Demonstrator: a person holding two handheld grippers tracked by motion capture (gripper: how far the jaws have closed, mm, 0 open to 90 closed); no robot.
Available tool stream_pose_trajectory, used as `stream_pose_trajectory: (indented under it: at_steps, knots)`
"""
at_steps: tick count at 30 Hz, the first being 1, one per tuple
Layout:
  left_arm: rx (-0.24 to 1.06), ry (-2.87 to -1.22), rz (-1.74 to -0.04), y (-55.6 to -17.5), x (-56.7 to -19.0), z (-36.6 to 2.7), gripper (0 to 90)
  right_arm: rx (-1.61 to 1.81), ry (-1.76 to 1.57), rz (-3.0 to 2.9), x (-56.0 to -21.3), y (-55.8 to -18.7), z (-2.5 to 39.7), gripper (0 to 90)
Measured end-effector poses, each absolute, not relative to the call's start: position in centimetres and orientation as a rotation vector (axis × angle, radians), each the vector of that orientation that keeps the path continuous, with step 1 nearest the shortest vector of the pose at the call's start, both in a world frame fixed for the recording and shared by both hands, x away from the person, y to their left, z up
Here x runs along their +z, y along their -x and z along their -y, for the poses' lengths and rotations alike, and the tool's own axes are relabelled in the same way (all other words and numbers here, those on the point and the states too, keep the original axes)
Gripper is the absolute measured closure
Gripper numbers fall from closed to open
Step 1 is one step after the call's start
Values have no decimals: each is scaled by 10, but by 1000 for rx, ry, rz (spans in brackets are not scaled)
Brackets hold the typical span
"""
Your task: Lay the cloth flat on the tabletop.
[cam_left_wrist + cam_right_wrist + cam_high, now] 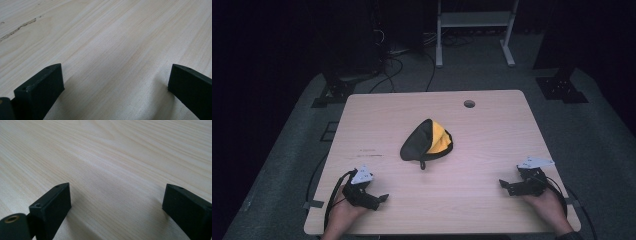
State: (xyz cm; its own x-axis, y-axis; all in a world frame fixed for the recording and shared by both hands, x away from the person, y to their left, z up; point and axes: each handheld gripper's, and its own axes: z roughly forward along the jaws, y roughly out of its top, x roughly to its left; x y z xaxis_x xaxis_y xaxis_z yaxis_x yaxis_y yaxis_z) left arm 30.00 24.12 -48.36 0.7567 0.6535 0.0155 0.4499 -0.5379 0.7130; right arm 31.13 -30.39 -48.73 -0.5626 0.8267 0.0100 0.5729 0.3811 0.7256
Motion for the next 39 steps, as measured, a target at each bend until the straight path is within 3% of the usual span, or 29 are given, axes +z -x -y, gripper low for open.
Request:
stream_pose_trajectory:
  at_steps: [11, 13, 18, 39]
  knots:
    - [371, -2229, -838, -301, -483, -242, 0, 994, -1216, -2292, -487, -311, 304, 76]
    - [371, -2228, -838, -301, -483, -242, 0, 995, -1226, -2305, -484, -311, 304, 123]
    - [372, -2227, -840, -301, -483, -242, 0, 1044, -1226, -2295, -474, -312, 302, 127]
    - [371, -2232, -840, -301, -483, -242, 0, 1168, -1032, -2413, -453, -351, 237, 164]
